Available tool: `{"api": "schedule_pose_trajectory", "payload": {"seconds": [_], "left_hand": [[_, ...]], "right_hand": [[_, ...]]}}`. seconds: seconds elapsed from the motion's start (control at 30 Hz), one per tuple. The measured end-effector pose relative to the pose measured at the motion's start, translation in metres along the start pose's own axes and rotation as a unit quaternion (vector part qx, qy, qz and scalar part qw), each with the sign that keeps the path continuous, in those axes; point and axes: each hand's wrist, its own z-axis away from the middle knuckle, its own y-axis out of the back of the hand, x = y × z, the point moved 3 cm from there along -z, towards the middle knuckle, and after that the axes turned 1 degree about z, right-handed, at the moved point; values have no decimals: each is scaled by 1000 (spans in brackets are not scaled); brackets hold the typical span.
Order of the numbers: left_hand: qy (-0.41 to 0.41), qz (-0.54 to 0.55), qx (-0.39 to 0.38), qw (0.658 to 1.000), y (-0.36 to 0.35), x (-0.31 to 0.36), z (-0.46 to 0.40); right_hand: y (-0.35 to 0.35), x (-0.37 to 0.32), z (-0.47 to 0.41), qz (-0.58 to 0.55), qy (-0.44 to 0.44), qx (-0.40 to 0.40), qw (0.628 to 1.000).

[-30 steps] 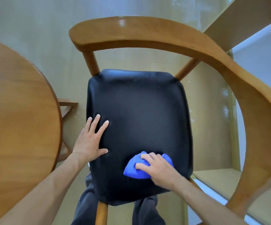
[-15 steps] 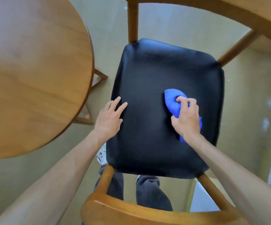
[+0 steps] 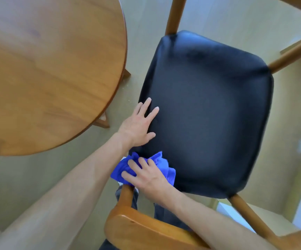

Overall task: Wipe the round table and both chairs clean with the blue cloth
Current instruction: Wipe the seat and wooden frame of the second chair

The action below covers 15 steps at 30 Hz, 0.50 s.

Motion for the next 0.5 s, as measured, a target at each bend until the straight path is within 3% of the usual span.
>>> {"api": "schedule_pose_trajectory", "payload": {"seconds": [0.1, 0.23, 0.37, 0.5], "left_hand": [[-5, -37, -13, 999, -9, 1, 8], [-2, 6, -5, 1000, -17, 5, 12], [0, 20, 2, 1000, -20, 4, 14], [6, 15, 11, 1000, -20, 6, 16]], "right_hand": [[-3, 9, 13, 3, 79, -33, 996], [6, 39, 40, 32, 154, -82, 984], [23, 77, 94, 73, 289, -174, 939], [41, 110, 117, 85, 299, -258, 915]]}}
